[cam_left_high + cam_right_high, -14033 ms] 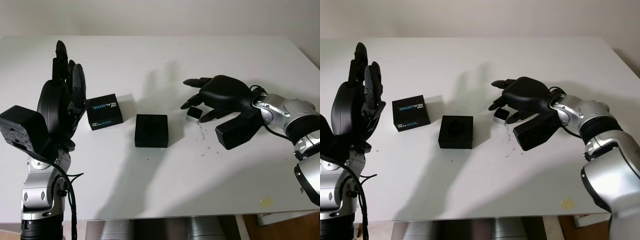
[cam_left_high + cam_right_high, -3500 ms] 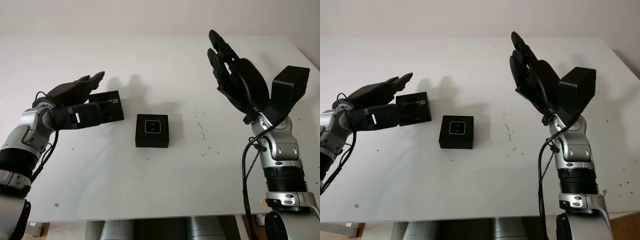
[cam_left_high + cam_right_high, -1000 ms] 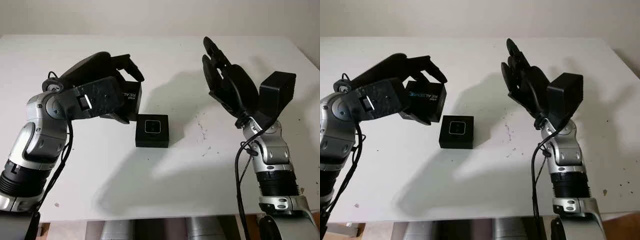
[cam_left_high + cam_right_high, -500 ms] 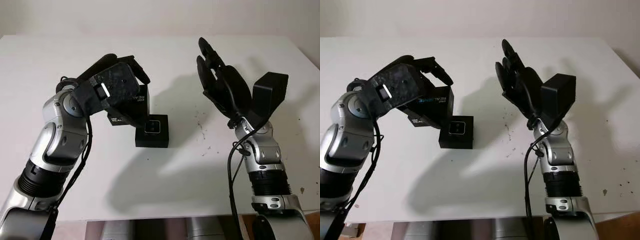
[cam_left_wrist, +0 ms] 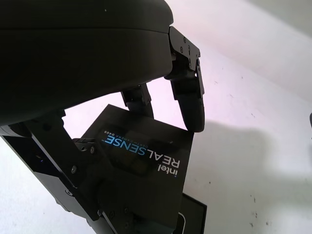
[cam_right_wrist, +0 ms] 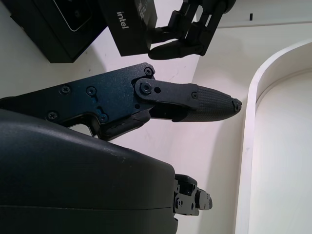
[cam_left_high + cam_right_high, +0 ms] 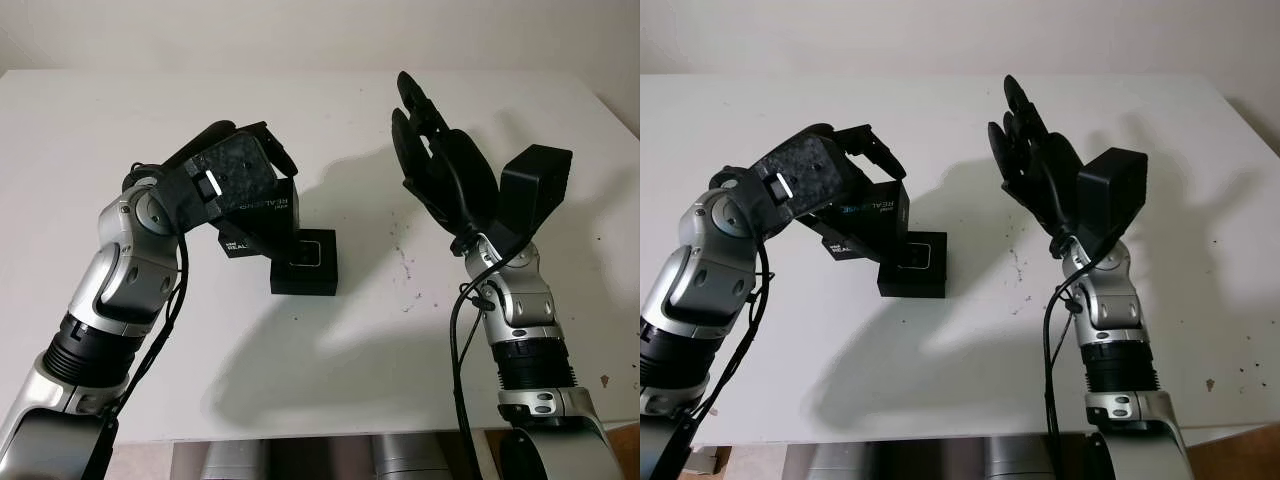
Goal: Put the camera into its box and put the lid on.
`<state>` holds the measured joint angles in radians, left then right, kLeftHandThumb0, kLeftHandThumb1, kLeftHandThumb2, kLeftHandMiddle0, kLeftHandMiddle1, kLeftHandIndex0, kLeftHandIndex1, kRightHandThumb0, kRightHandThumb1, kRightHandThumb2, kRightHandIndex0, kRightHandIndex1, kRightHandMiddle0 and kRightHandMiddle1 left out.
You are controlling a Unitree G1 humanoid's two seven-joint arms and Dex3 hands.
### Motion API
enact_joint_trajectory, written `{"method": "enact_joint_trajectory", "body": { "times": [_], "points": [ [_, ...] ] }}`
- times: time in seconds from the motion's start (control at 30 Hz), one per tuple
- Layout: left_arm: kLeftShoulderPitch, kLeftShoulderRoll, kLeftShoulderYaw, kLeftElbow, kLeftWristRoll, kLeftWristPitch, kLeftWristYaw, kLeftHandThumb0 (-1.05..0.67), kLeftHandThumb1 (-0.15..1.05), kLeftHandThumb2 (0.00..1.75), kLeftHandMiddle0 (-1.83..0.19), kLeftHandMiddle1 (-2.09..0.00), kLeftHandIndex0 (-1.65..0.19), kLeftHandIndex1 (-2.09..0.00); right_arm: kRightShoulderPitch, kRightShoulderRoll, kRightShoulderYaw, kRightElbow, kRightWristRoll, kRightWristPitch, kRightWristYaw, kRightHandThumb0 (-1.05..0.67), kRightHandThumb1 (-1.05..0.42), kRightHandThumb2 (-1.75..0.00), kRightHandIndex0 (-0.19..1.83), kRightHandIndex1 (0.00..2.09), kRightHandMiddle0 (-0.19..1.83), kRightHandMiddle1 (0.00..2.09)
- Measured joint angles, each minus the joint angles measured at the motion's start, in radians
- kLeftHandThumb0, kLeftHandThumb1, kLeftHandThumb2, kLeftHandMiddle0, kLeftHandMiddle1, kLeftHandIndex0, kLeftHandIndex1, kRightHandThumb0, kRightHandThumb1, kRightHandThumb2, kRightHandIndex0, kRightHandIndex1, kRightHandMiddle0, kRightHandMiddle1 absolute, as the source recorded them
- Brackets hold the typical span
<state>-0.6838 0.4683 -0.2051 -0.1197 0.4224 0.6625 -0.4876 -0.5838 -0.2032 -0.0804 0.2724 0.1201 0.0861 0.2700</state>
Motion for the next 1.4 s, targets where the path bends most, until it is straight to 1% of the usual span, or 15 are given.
{"method": "enact_joint_trajectory", "body": {
  "times": [0.17,0.33,0.57,0.8,0.93,1.03,1.27,1.4],
  "points": [
    [0.0,-0.005,-0.008,-0.018,-0.02,0.036,-0.018,-0.04,0.95,0.05,-0.4,-1.44,-0.3,-1.5,0.0,0.0,0.0,-0.001,-0.002,-0.007,-0.02,-0.76,-1.05,-0.51,-0.14,0.05,-0.09,0.05],
    [0.0,-0.005,-0.022,-0.042,-0.033,0.063,-0.047,-0.04,0.96,0.06,-0.4,-1.46,-0.29,-1.52,0.0,0.015,-0.001,0.0,-0.004,-0.031,-0.043,-0.73,-1.05,-0.53,-0.17,0.04,-0.12,0.04],
    [-0.001,-0.005,-0.029,-0.061,-0.054,0.104,-0.07,-0.07,0.95,0.05,-0.43,-1.47,-0.31,-1.55,0.001,0.039,0.0,0.0,0.001,-0.031,-0.058,-0.73,-1.05,-0.52,-0.19,0.04,-0.14,0.04],
    [-0.001,-0.011,-0.031,-0.06,-0.062,0.088,-0.051,-0.06,0.95,0.05,-0.45,-1.5,-0.33,-1.6,0.005,0.039,0.001,0.0,-0.006,-0.041,-0.057,-0.74,-1.05,-0.5,-0.18,0.05,-0.13,0.05],
    [-0.001,-0.024,-0.03,-0.039,-0.081,0.044,-0.03,-0.03,0.95,0.05,-0.44,-1.5,-0.33,-1.61,0.008,0.04,0.002,0.0,-0.009,-0.051,-0.058,-0.74,-1.05,-0.5,-0.18,0.05,-0.14,0.05],
    [-0.001,-0.037,-0.03,-0.021,-0.083,0.021,-0.012,-0.05,0.96,0.05,-0.42,-1.49,-0.31,-1.6,0.012,0.04,0.001,0.0,-0.009,-0.051,-0.058,-0.74,-1.05,-0.49,-0.18,0.05,-0.13,0.05],
    [-0.001,-0.038,-0.048,0.007,-0.064,0.021,-0.004,-0.06,0.95,0.05,-0.41,-1.42,-0.31,-1.52,0.022,0.04,0.001,-0.002,-0.009,-0.051,-0.059,-0.74,-1.05,-0.5,-0.18,0.05,-0.13,0.05],
    [-0.005,-0.043,-0.066,0.009,-0.045,0.063,-0.003,-0.07,0.96,0.05,-0.41,-1.34,-0.31,-1.44,0.024,0.04,0.001,-0.002,-0.009,-0.051,-0.058,-0.74,-1.05,-0.5,-0.18,0.05,-0.14,0.05]
  ]
}}
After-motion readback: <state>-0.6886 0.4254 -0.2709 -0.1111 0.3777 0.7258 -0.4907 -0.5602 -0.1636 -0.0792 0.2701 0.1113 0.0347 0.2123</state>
